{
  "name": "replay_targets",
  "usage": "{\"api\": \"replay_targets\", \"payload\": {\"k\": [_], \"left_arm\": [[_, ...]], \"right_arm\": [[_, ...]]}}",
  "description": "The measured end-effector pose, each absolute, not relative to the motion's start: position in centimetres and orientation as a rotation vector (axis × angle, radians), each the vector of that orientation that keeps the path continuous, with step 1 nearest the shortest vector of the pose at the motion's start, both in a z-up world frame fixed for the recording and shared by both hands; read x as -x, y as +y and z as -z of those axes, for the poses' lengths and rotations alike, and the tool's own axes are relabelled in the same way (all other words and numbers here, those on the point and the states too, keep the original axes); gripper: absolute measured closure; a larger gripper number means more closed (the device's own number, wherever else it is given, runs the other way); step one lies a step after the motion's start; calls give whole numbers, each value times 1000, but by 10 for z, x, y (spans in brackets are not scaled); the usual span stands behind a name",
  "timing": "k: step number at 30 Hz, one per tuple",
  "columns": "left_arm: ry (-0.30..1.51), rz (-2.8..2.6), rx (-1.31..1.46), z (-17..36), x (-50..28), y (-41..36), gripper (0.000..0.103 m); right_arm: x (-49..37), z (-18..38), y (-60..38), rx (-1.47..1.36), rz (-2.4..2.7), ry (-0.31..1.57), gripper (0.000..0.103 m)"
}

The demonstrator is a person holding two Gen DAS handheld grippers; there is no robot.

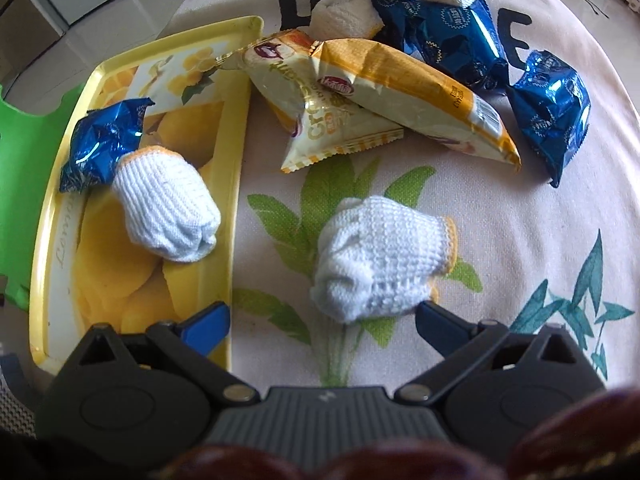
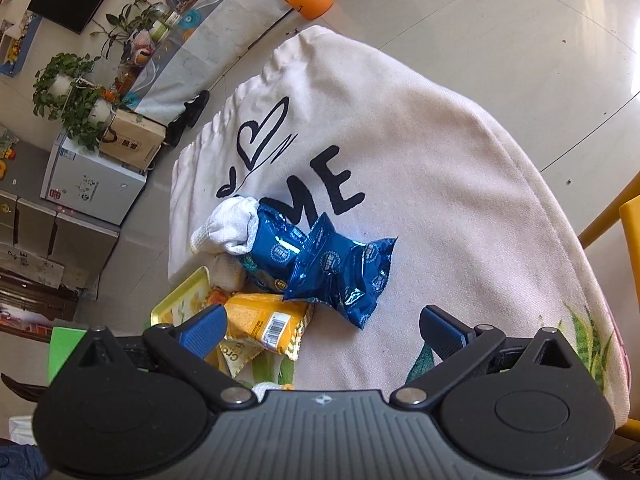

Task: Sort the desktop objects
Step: 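Close the left tool on a white glove while the right tool grasps a dark blue pack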

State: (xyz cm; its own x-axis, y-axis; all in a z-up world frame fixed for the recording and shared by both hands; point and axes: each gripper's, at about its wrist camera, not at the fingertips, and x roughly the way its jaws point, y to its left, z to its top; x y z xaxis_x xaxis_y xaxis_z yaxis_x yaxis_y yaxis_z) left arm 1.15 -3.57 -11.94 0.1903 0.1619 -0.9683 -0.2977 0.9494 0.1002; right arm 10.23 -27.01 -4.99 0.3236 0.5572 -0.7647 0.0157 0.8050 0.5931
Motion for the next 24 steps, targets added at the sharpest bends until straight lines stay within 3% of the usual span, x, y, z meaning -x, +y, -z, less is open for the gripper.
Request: {"api": "replay_targets", "payload": {"k": [12,24], "left_arm": [[1260,-147,149,112,-17,-38,1],[1315,-195,198,137,-21,-26,1]], "right_arm": [[-117,72,-253,-564,-312,1273,0],[-129,87,-235,-531,-284,1294,0]]}}
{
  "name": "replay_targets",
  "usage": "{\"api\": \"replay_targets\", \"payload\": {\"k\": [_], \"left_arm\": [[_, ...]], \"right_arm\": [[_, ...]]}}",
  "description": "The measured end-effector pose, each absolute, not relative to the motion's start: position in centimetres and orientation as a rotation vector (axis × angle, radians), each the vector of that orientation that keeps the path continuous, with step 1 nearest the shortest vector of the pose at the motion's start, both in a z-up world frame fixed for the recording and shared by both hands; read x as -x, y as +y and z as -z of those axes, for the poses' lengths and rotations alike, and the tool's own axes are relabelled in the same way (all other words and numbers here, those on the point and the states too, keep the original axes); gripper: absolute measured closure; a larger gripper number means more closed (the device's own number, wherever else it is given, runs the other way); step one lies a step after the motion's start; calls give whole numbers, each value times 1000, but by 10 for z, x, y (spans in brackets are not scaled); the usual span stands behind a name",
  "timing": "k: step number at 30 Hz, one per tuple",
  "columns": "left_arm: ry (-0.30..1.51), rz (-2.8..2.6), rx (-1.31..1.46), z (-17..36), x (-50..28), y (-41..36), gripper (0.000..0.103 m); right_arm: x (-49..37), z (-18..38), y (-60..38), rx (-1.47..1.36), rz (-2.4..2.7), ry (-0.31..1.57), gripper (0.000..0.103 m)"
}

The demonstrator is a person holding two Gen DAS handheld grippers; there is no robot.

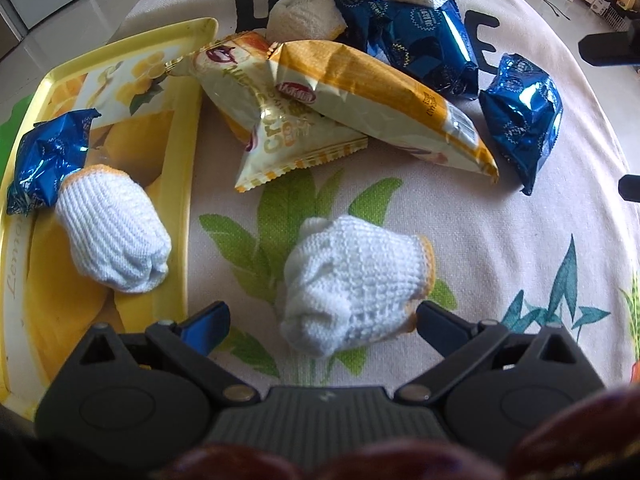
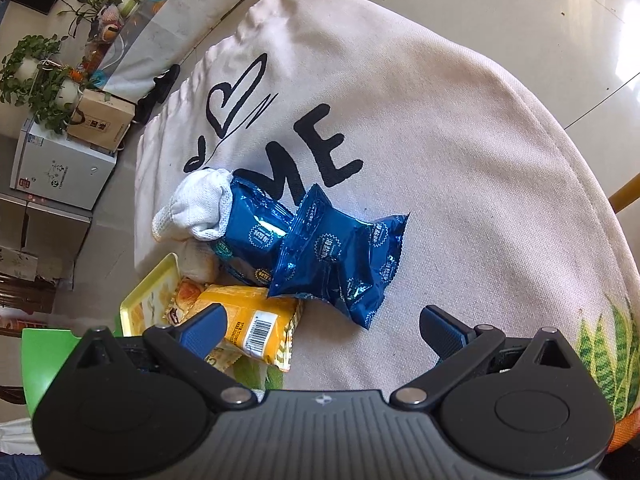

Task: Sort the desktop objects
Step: 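Close the left tool on a white glove while the right tool grasps a dark blue pack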

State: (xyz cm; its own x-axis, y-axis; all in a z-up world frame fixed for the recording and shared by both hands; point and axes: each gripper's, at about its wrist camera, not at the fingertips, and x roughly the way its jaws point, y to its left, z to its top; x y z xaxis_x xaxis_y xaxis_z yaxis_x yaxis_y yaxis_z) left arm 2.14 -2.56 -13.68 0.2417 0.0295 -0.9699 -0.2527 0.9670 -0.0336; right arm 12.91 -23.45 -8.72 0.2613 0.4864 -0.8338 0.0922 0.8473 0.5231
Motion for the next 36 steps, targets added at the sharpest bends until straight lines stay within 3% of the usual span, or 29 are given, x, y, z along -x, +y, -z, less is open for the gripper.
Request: {"api": "replay_targets", "payload": {"k": [29,36], "left_arm": [[1316,-211,169,142,-23,-23,0],[1323,-210,169,142,-23,-21,0]], "right_arm": [[-151,121,-201,-499,-174,1271,0],[-151,130,-195,-454,-169,1278,16]]}}
